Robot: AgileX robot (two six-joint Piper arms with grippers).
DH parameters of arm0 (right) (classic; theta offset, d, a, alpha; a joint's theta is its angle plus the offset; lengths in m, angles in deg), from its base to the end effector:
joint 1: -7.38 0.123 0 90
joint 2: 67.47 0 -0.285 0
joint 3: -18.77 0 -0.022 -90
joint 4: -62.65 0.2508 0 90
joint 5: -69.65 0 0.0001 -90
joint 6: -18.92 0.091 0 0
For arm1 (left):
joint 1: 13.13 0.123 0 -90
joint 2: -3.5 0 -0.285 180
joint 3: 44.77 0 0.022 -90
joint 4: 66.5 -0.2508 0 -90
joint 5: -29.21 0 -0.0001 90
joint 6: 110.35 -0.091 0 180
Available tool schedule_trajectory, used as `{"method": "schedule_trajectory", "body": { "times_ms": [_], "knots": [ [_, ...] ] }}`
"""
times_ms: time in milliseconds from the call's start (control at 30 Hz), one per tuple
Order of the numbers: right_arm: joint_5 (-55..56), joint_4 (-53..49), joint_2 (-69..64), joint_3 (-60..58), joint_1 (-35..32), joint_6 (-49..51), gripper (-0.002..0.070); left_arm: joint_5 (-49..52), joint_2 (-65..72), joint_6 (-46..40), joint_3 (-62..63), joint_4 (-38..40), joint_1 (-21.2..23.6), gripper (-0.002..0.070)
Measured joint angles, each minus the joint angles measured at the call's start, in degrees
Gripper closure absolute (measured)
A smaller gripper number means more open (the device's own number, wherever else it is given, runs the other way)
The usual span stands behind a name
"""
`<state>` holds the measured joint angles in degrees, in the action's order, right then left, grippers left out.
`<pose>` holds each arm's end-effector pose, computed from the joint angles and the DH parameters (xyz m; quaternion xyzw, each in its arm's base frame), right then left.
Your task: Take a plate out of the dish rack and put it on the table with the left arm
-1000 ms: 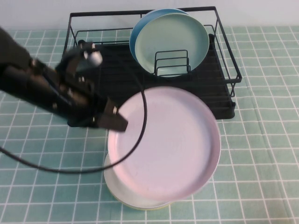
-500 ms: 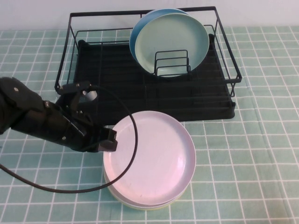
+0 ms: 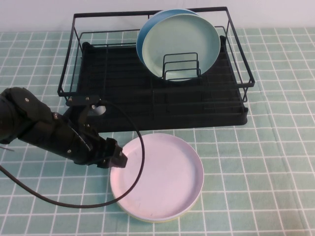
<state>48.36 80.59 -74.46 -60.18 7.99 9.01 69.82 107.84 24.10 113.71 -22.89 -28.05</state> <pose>0.0524 0.0108 0.1719 0.0101 0.7995 0.0838 0.5947 0.2963 -0.1213 0.1948 0.2469 0.9232 -0.2347 0.1777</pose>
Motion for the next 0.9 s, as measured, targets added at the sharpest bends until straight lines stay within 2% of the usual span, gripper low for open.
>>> {"method": "schedule_trajectory", "body": {
  "times_ms": [100,233,333,400,467,533,667,900],
  "knots": [
    [0.0,0.0,0.0,0.0,0.0,0.0,0.0694,-0.4,-0.1,0.0,0.0,-1.3,0.0,0.0276],
    [0.0,0.0,0.0,0.0,0.0,0.0,0.0694,-1.6,-2.7,0.3,0.0,-3.8,0.0,0.0258],
    [0.0,0.0,0.0,0.0,0.0,0.0,0.0694,-2.0,-7.2,1.1,0.0,-7.1,0.0,0.0326],
    [0.0,0.0,0.0,0.0,0.0,0.0,0.0694,-2.0,-11.6,1.6,0.0,-9.2,0.0,0.0430],
    [0.0,0.0,0.0,0.0,0.0,0.0,0.0694,-0.9,-16.4,1.6,0.0,-10.8,0.0,0.0564],
    [0.0,0.0,0.0,0.0,0.0,0.0,0.0694,-0.3,-20.8,1.6,-0.6,-11.4,0.0,0.0624],
    [0.0,0.0,0.0,0.0,0.0,0.0,0.0694,-1.5,-30.6,1.7,-4.7,-11.9,0.0,0.0666],
    [0.0,0.0,0.0,0.0,0.0,0.0,0.0694,-3.5,-47.3,2.4,-15.3,-12.1,0.0,0.0675]
  ]
}}
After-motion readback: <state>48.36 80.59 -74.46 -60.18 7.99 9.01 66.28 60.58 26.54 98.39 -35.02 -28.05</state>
